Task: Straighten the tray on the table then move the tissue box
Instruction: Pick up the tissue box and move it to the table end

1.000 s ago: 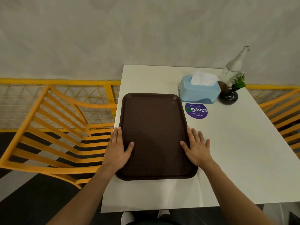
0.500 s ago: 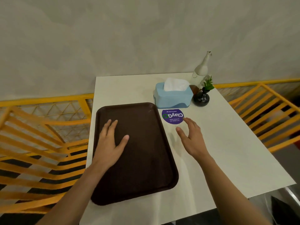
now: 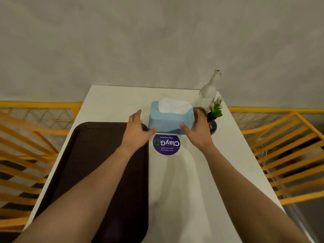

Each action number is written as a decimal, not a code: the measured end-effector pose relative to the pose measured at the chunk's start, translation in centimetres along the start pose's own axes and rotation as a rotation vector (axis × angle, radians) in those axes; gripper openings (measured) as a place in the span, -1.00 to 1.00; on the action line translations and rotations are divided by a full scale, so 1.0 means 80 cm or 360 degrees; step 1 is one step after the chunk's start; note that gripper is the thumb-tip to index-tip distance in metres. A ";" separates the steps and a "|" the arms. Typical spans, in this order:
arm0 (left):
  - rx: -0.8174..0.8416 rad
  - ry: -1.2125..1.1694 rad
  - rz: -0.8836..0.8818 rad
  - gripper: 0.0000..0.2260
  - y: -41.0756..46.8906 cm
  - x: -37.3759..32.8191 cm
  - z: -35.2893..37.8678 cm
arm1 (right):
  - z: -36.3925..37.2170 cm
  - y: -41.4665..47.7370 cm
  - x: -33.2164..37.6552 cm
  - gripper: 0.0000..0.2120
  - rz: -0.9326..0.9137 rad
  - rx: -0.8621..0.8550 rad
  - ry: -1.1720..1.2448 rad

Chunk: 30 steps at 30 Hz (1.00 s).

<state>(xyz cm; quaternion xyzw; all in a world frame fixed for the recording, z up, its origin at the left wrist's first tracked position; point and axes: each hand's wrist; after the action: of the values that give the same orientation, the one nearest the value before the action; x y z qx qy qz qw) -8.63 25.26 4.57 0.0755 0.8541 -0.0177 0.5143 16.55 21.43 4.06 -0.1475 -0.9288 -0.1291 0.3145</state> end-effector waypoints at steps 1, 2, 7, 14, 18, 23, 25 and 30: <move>0.0004 0.0004 -0.0039 -0.05 0.006 0.000 0.009 | 0.002 0.005 -0.006 -0.09 -0.0014 0.0040 -0.0012; 0.0009 0.0010 -0.0076 -0.02 0.012 0.001 0.016 | 0.005 0.008 -0.011 -0.08 -0.0028 0.0082 -0.0009; 0.0029 0.0057 -0.0152 0.09 0.033 0.016 0.041 | 0.020 0.015 -0.036 -0.08 -0.0048 0.0216 0.0177; 0.0046 0.0062 -0.0119 -0.02 0.060 0.020 0.059 | 0.040 0.018 -0.049 -0.18 -0.0010 0.0235 0.0292; 0.0099 0.0059 -0.0101 -0.30 0.069 0.026 0.064 | 0.051 0.022 -0.050 -0.24 0.0043 0.0194 0.0292; -0.0010 0.0081 -0.0113 -0.40 0.072 0.031 0.071 | 0.060 0.029 -0.051 -0.34 0.0070 0.0139 0.0263; -0.0028 0.0149 -0.0088 -0.41 0.076 0.028 0.069 | 0.061 0.033 -0.050 -0.34 0.0067 0.0136 0.0278; -0.0102 0.0092 0.0005 -0.39 0.085 0.014 0.050 | 0.057 0.048 -0.033 -0.39 -0.0010 0.0070 0.0284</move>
<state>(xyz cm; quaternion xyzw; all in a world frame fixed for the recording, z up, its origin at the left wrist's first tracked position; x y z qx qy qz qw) -4.61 31.68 2.05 0.0609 0.8686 0.0128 0.4915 17.41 26.00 -0.50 -0.1255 -0.9001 -0.1224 0.3988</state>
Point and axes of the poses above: each hand's wrist, its own y-axis towards the middle knuckle, its own z-axis out of the palm, x = y × z, and after that the axes turned 11 degrees about -y, right-handed
